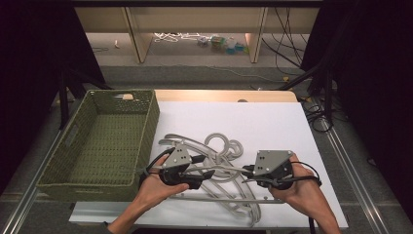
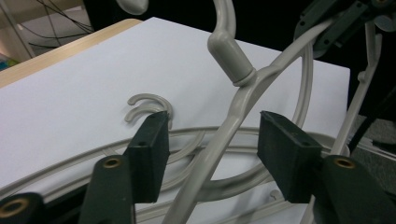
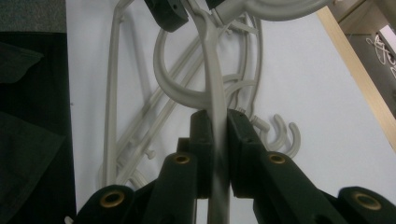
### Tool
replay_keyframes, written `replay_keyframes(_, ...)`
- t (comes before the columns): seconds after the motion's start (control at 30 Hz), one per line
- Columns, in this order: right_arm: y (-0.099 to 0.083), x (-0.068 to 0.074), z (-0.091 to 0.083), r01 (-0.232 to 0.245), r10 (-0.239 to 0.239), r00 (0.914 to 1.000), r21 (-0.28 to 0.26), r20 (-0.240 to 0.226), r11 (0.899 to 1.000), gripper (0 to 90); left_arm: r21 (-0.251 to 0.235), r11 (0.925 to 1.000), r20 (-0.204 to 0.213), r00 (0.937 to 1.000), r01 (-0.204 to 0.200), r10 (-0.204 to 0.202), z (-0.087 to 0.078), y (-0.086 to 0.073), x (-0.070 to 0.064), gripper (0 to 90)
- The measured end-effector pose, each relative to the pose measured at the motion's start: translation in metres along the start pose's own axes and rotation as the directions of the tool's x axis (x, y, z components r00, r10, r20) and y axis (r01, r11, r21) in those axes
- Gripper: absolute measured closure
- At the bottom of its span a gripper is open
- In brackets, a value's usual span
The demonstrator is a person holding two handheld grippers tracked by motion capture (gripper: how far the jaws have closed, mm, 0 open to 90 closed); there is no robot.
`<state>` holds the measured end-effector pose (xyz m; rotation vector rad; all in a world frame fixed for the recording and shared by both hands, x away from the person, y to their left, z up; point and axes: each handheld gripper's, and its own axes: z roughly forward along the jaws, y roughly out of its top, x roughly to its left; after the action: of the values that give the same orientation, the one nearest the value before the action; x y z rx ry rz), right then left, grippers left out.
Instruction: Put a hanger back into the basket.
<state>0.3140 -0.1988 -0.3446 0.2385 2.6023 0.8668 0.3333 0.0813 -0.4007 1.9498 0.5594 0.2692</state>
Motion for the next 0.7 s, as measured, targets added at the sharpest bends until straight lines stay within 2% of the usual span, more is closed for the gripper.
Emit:
replay_keyframes(0.1,0.0011,0.0006,0.0006,0.008,-0.008,1.0000,-0.006,-0.004,1.000,82.2,0.009,0.9998,0.012,0.9998,-0.018,0.018,0.0002,-0.0004,-0.0004,47.2)
replay_keyframes(0.13,0.0015,0.0014,0.0007,0.003,-0.003,1.0000,-0.008,-0.009,1.000,82.3,0.014,0.9991,0.021,0.9990,-0.040,0.039,0.0007,-0.0006,0.0002,50.1)
replay_keyframes(0.27,0.0026,0.0015,0.0004,0.013,-0.014,0.9997,-0.015,-0.020,1.000,82.3,0.030,0.9974,0.027,0.9976,-0.065,0.064,0.0025,-0.0019,-0.0005,56.4)
replay_keyframes(0.37,0.0033,0.0028,0.0008,0.022,-0.022,0.9994,-0.015,-0.028,1.000,82.2,0.033,0.9968,0.042,0.9965,-0.073,0.072,0.0026,-0.0024,-0.0008,66.5)
replay_keyframes(0.43,0.0033,0.0032,0.0015,0.021,-0.021,0.9995,-0.017,-0.025,1.000,82.2,0.046,0.9922,0.059,0.9918,-0.116,0.113,0.0016,-0.0022,-0.0002,68.7)
replay_keyframes(0.5,0.0031,0.0029,0.0018,0.023,-0.023,0.9990,-0.016,-0.037,1.000,82.2,0.055,0.9913,0.061,0.9914,-0.119,0.116,0.0011,-0.0019,-0.0012,69.8)
replay_keyframes(0.57,0.0013,0.0003,0.0032,0.032,-0.034,0.9979,-0.028,-0.055,0.999,82.1,0.074,0.9842,0.077,0.9849,-0.161,0.155,0.0000,-0.0005,-0.0023,72.4)
replay_keyframes(0.7,-0.0037,-0.0031,0.0045,0.026,-0.028,0.9979,-0.041,-0.058,0.999,79.7,0.083,0.9817,0.093,0.9821,-0.171,0.164,-0.0003,0.0003,-0.0047,75.9)
